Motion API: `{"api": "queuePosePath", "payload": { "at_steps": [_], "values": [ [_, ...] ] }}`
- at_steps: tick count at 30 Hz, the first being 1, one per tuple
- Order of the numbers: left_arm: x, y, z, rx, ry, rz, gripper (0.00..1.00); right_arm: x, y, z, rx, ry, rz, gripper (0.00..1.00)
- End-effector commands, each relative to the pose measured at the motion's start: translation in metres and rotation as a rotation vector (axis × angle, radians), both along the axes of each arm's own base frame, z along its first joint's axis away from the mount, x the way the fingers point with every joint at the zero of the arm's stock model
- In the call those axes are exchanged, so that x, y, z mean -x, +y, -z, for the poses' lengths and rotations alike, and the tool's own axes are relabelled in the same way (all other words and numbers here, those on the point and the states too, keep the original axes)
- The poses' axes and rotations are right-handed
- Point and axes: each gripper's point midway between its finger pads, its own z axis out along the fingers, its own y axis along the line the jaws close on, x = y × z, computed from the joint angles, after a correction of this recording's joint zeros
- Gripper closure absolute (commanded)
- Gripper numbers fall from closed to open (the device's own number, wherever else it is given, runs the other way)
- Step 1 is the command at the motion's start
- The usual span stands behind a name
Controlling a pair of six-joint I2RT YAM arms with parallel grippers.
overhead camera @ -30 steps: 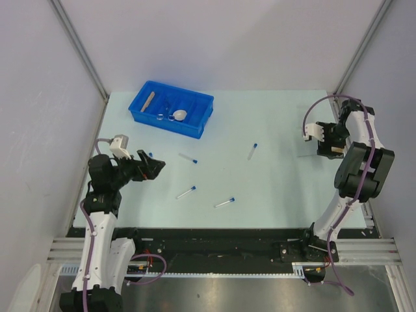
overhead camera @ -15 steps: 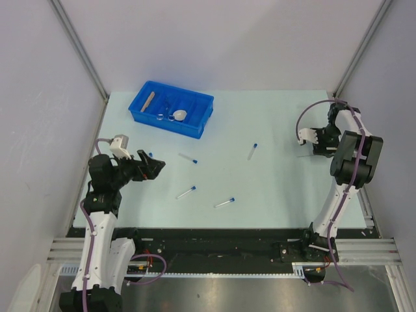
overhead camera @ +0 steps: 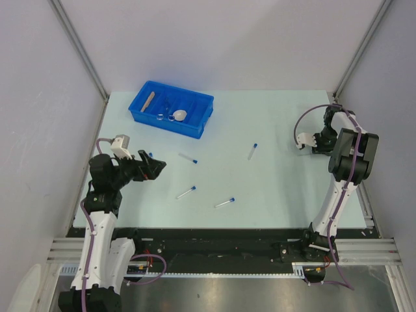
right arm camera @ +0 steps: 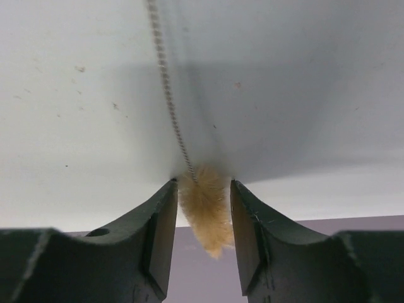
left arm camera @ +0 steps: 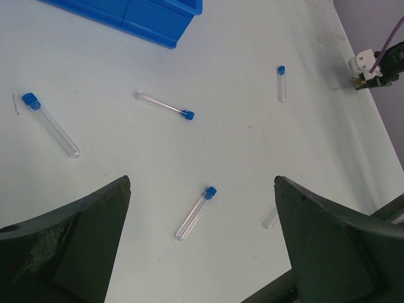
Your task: Organize the chemistry lab equipment
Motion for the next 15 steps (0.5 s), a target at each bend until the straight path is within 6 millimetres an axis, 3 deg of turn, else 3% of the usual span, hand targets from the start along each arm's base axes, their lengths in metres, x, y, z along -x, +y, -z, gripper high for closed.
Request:
{"api": "queuePosePath", "payload": {
  "at_steps": [1, 7, 11, 15],
  "values": [
    [-0.002, -0.001, -0.008, -0.033, -0.046, 0.026, 0.00, -0.001, -0.001, 0.001, 0.054, 0.013, -0.048, 0.58],
    [-0.002, -0.002, -0.008, -0.034, -0.045, 0.030, 0.00, 0.000, 0.001, -0.002, 0.051, 0.015, -0.048, 0.69],
    [-0.001, -0.003, -0.008, -0.034, -0.047, 0.034, 0.00, 0.000, 0.004, -0.004, 0.032, 0.009, -0.046, 0.82],
    [0.001, -0.009, -0.010, -0.013, -0.051, 0.070, 0.00, 0.001, 0.015, -0.017, -0.015, -0.015, -0.055, 0.89]
  ]
}}
